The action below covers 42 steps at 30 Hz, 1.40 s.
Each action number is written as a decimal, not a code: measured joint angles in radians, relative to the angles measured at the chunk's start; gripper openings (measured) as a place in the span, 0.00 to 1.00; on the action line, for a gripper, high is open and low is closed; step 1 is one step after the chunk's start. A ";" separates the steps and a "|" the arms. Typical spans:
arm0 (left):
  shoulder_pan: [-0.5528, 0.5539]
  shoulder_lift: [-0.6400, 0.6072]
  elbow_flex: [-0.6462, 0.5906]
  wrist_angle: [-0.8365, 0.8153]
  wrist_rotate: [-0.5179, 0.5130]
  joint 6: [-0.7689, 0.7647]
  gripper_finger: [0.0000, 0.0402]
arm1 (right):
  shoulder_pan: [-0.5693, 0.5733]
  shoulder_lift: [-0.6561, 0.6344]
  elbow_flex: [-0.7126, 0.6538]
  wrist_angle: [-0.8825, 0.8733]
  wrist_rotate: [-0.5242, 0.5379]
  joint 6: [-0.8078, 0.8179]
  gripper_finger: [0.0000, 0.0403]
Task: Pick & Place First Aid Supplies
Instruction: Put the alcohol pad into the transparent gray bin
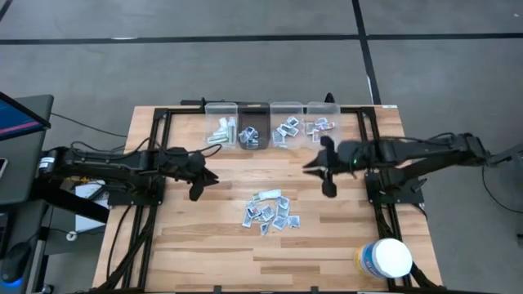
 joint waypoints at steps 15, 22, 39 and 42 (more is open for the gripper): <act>-0.004 0.094 0.000 0.240 -0.005 -0.114 0.24 | 0.182 0.235 -0.080 0.037 0.065 -0.014 0.15; -0.073 0.302 0.000 0.492 -0.089 -0.174 0.24 | 0.180 0.141 -0.266 0.195 0.063 -0.038 0.15; -0.282 0.568 0.001 0.807 -0.304 -0.285 0.24 | 0.287 0.230 -0.373 0.390 0.065 0.053 0.15; -0.299 0.560 0.001 0.809 -0.243 -0.254 0.24 | 0.322 0.283 -0.372 0.533 0.061 0.113 0.15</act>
